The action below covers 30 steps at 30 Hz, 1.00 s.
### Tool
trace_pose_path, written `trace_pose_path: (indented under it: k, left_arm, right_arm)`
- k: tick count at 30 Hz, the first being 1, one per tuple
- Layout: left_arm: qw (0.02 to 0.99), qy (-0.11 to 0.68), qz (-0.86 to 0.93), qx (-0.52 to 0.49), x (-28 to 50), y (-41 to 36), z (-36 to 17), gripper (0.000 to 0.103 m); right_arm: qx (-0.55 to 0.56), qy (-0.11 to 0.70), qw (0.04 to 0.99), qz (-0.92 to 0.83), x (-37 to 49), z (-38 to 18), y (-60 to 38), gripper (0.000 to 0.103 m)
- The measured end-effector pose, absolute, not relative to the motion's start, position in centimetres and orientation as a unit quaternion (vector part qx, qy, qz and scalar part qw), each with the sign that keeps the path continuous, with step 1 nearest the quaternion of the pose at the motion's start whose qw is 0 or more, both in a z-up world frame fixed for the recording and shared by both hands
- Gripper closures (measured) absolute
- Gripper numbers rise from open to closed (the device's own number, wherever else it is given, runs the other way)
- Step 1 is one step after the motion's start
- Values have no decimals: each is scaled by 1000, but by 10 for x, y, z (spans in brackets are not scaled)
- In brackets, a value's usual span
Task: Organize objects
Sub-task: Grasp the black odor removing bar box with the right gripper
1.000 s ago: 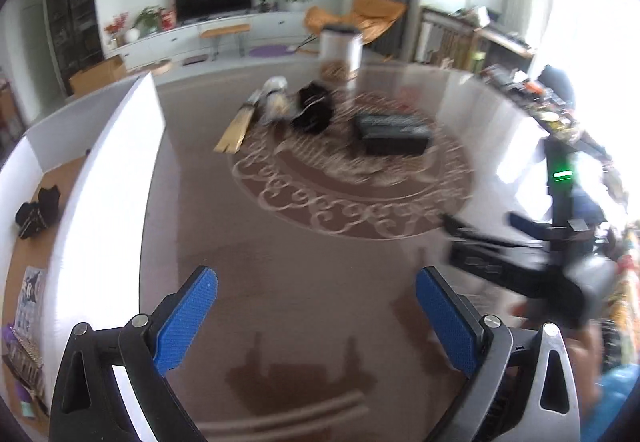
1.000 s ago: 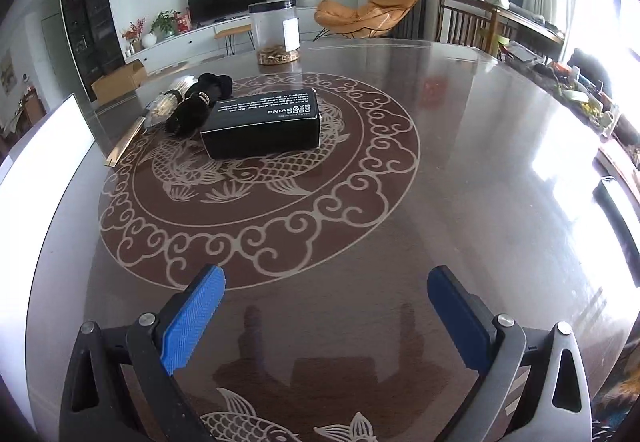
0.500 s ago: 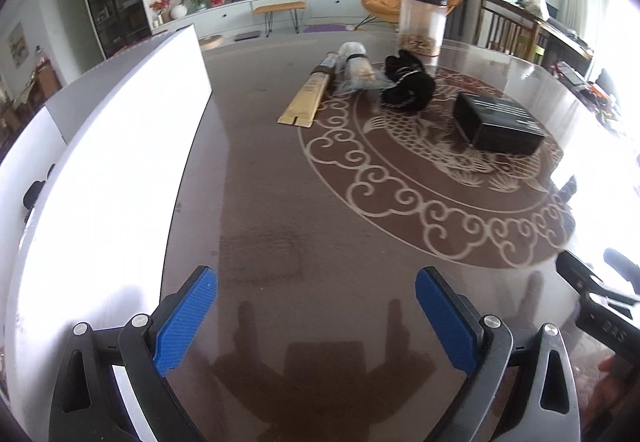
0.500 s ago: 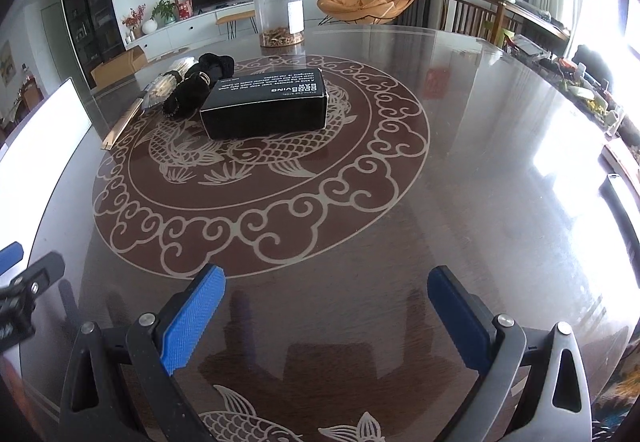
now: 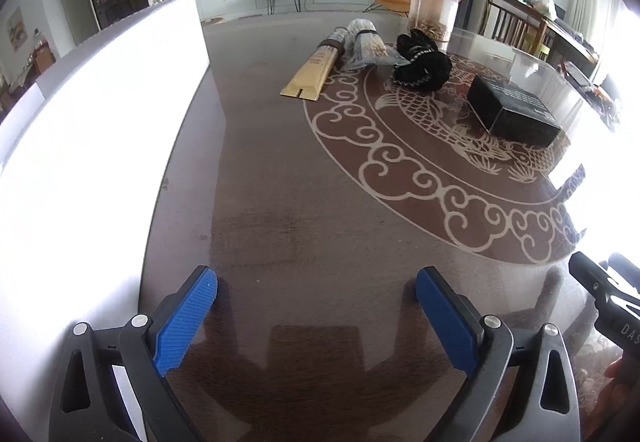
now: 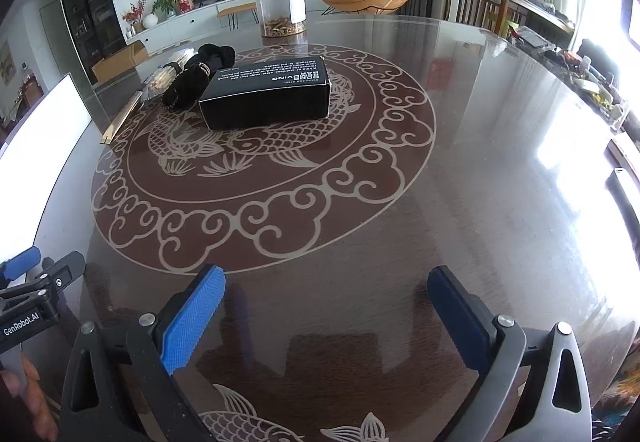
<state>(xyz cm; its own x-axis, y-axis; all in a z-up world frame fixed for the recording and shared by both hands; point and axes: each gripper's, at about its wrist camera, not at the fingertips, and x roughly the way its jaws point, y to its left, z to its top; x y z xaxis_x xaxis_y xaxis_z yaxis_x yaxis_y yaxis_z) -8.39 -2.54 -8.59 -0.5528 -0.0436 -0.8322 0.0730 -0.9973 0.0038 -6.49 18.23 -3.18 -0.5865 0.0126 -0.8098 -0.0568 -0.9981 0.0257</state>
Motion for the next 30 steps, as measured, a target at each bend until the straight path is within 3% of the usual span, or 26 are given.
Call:
trace_pose_path:
  k: [19, 23, 26, 28, 30]
  left_arm:
    - [34, 17, -883, 468, -84, -24, -87, 0]
    - [34, 17, -883, 468, -84, -24, -87, 0]
    - [34, 17, -883, 468, -85, -24, -87, 0]
    - [34, 17, -883, 468, -85, -24, -87, 0]
    - [34, 17, -883, 468, -85, -24, -87, 0]
  right_arm:
    - [-463, -1, 10, 886, -68, -34, 170, 0]
    - [-431, 71, -68, 897, -71, -14, 185, 0]
    - [-380, 0, -105, 919, -101, 23, 186, 0]
    - [-389, -71, -181, 901, -139, 36, 176, 0]
    - [-420, -194, -234, 855, -174, 31, 151, 0]
